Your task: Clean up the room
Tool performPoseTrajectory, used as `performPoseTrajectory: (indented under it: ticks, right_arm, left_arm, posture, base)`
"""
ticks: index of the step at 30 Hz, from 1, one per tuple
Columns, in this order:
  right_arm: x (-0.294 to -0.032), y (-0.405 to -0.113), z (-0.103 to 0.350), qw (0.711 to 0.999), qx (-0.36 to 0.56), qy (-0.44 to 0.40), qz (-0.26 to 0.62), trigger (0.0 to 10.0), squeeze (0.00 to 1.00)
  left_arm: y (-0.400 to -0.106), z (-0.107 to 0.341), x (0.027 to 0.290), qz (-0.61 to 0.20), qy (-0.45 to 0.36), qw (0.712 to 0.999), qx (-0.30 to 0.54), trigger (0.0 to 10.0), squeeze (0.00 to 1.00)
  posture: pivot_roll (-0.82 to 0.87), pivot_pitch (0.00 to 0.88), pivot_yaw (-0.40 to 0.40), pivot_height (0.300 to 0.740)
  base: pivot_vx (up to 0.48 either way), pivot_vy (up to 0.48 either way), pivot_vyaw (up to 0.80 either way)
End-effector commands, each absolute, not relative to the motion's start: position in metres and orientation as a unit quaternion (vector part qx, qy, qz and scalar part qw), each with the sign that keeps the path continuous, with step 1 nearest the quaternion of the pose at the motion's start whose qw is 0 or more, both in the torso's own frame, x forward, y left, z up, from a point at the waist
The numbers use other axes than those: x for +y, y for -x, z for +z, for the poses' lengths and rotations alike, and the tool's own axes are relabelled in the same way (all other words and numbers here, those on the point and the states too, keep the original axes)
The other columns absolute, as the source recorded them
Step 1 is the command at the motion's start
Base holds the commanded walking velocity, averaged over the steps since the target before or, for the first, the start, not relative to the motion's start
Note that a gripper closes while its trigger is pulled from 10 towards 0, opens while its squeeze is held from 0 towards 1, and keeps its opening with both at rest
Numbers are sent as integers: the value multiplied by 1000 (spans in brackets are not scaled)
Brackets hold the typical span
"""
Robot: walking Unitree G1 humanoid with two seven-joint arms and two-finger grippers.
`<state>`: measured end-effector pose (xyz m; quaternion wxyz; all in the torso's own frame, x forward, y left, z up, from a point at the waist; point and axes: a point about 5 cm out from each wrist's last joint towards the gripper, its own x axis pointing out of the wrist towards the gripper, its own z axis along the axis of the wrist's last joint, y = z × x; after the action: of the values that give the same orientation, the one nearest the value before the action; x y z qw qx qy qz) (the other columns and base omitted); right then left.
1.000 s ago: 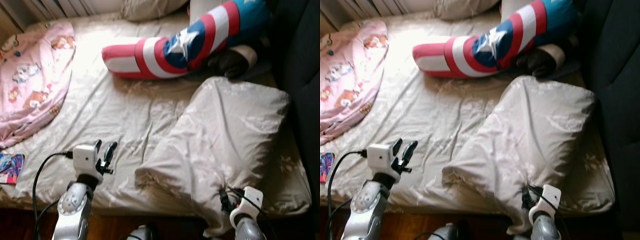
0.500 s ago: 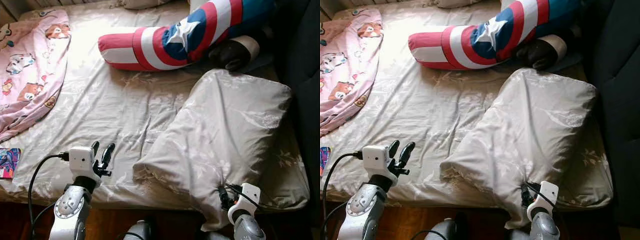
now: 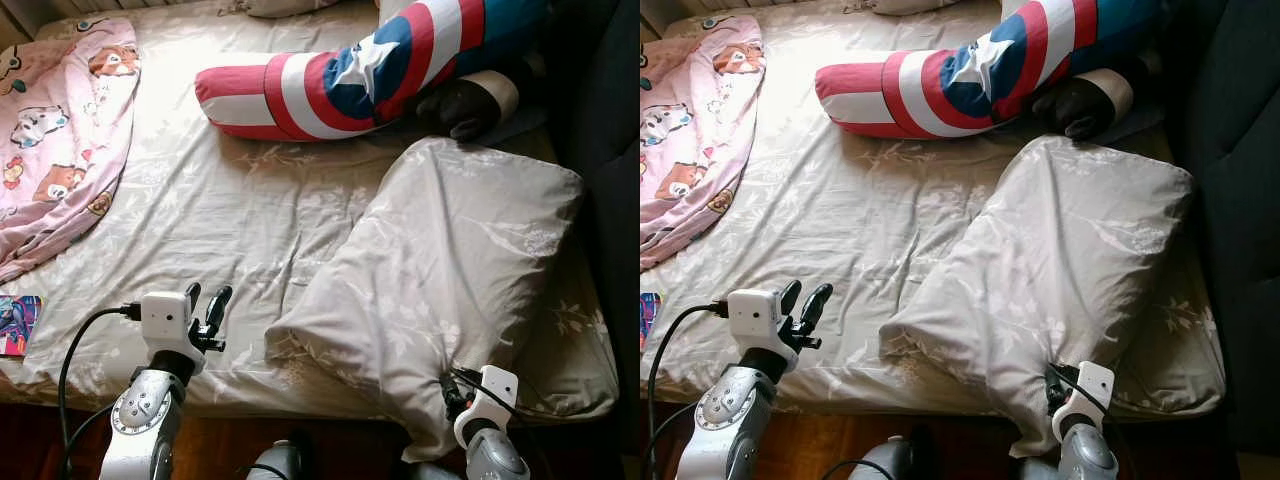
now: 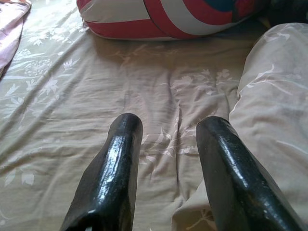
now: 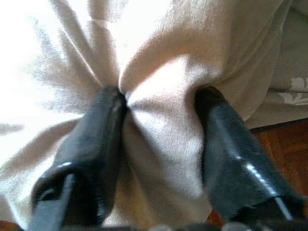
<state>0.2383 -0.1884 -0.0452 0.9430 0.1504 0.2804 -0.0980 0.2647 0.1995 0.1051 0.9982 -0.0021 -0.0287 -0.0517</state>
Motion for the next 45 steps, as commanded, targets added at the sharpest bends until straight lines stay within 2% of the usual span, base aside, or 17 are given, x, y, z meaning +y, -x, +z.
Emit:
performPoseTrajectory:
  ticks: [1,15,26,34,35,38,43,45]
  right_arm:
    - [-172,-215,-64,922,339,-163,-86,0,0]
    - [-168,-215,-65,920,344,-165,-87,0,0]
    - [-176,-216,-64,921,343,-153,-102,0,0]
    - [-203,-233,-47,937,286,-131,-152,0,0]
    - [-212,-238,-40,940,259,-135,-174,0,0]
    - [-228,-243,-31,943,229,-128,-204,0,0]
    - [-278,-249,0,942,153,-59,-294,0,0]
    - [-285,-250,5,941,143,-45,-305,0,0]
  left_arm:
    - [-260,102,206,-45,-2,999,-16,10000,0]
    - [-261,101,208,-46,-5,999,-11,10000,0]
    - [-263,95,211,-40,-4,999,-5,10000,0]
    - [-275,90,208,-31,7,999,-9,10000,0]
    - [-279,88,207,-31,8,999,-8,10000,0]
    - [-283,87,206,-31,10,999,-7,10000,0]
    - [-295,85,198,-40,17,999,-11,10000,0]
    - [-297,85,198,-40,18,999,-11,10000,0]
  posture:
    - [220,335,149,740]
    - [221,323,155,740]
    - [198,294,139,740]
    - [135,224,109,740]
    - [98,198,102,740]
    - [85,193,101,740]
    - [18,152,91,740]
    - [17,150,90,740]
  base:
    - [0,0,0]
    - [0,0,0]
    - [0,0,0]
    - [0,0,0]
    - [0,0,0]
    - [0,0,0]
    - [0,0,0]
    - [0,0,0]
